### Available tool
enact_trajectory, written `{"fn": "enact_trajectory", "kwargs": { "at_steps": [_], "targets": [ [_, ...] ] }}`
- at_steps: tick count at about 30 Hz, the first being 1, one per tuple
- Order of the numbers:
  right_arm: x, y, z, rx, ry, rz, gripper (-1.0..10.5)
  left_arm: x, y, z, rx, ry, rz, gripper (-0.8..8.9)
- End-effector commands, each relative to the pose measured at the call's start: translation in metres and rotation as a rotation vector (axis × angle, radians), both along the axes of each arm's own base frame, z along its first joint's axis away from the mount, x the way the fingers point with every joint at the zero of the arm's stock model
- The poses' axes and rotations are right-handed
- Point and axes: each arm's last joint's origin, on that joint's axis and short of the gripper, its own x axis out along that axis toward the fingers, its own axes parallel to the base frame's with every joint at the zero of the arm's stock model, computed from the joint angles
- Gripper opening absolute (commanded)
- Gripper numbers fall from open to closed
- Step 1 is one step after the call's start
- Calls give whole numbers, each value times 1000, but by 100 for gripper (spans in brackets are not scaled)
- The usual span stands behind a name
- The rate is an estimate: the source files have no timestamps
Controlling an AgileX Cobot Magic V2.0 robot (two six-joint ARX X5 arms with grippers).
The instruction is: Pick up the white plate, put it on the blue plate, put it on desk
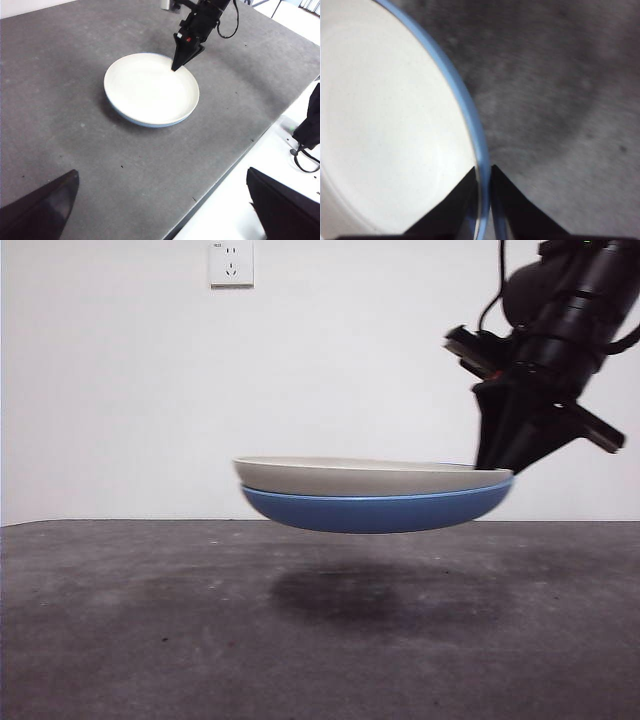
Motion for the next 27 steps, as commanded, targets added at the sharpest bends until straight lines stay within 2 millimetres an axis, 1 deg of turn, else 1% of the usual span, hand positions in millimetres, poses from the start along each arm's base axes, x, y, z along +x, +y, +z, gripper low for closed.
{"fn": "enact_trajectory", "kwargs": {
  "at_steps": [1, 4, 7, 11, 16, 19, 27],
  "targets": [
    [5, 12, 0, 27, -3, -10, 10, 0, 0, 4, -3, -27, -11, 665],
    [6, 20, -4, 33, 1, -7, 10, 0, 0, 4, -3, -27, -11, 665],
    [10, 26, -16, 23, 35, 1, 10, 0, 0, 4, -4, -27, -11, 665],
    [14, 33, -37, 2, 93, 20, 10, 0, 0, 4, -4, -26, -10, 665],
    [18, 40, -55, -40, 119, 34, 10, 0, 0, 4, -4, -26, -10, 665],
    [19, 41, -59, -82, 112, 29, 10, 0, 0, 4, -4, -26, -10, 665],
    [14, 46, -60, -91, 121, 79, 10, 0, 0, 4, -7, -31, -10, 665]
  ]
}}
